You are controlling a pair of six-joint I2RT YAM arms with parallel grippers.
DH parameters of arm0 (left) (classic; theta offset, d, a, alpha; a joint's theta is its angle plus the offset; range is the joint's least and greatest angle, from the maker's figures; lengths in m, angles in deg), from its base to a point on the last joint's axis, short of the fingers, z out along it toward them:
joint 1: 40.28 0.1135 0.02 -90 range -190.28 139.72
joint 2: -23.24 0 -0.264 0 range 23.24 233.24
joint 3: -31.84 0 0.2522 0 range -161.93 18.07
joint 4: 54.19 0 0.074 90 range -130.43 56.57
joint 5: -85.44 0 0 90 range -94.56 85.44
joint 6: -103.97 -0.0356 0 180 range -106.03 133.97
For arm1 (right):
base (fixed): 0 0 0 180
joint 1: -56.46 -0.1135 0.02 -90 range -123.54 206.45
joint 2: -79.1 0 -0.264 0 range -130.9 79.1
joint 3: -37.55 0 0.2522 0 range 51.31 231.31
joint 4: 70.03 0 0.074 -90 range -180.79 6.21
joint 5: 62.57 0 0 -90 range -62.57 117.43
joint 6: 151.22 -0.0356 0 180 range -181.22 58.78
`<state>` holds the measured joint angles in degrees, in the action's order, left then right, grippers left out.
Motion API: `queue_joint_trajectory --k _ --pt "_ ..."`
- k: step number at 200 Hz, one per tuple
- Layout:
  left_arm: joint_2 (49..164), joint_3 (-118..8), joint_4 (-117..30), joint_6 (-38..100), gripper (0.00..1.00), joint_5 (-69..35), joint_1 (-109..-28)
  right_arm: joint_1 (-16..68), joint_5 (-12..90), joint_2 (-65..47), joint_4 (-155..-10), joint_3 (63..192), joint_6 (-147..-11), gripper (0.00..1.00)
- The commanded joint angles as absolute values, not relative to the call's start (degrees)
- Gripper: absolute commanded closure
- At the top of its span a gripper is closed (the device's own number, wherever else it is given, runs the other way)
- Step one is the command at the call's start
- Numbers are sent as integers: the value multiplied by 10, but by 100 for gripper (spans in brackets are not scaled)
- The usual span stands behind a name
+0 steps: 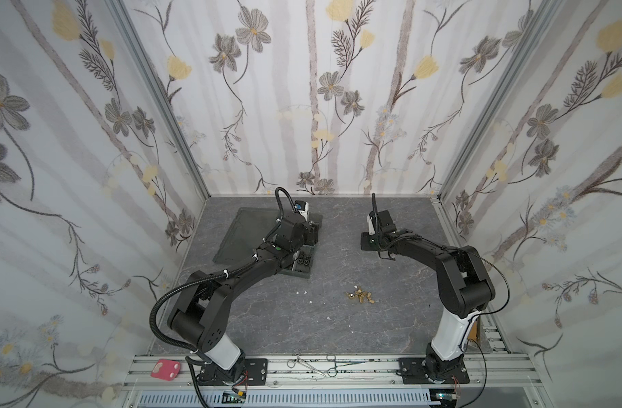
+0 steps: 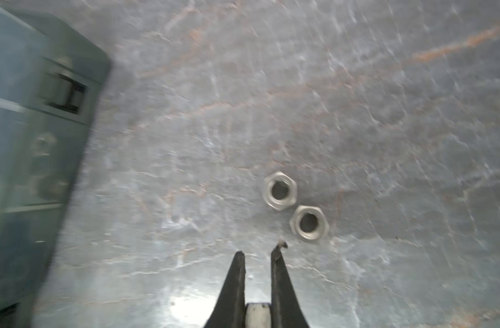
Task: Sort the screws and nuts into containers
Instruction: Place the nut into the container, then pick up the nut from the top-right of the table.
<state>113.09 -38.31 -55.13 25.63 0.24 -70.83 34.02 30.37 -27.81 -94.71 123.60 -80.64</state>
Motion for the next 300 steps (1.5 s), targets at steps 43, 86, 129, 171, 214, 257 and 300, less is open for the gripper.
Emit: queue_joint_trajectory --k 43,86,129,171,214,257,300 --pt "1042 -268 -687 327 35 22 -655 234 431 -430 -908 1477 -801 96" --pt "1016 -241 -677 331 34 26 -649 219 414 -523 -865 1573 -822 93" --pt "1019 -242 -675 325 33 27 -648 221 400 -552 -849 1592 -821 58" --pt "1027 -236 -726 305 31 -34 -648 223 410 -495 -847 1554 -817 47" --pt "1054 -253 -807 287 19 -162 -649 238 381 -256 -625 1242 -808 36" --pt "1089 -277 -826 211 7 -205 -701 334 350 -150 -705 1103 -837 34" --pt "1130 -313 -823 144 6 -207 -755 388 291 -143 -778 1047 -811 36"
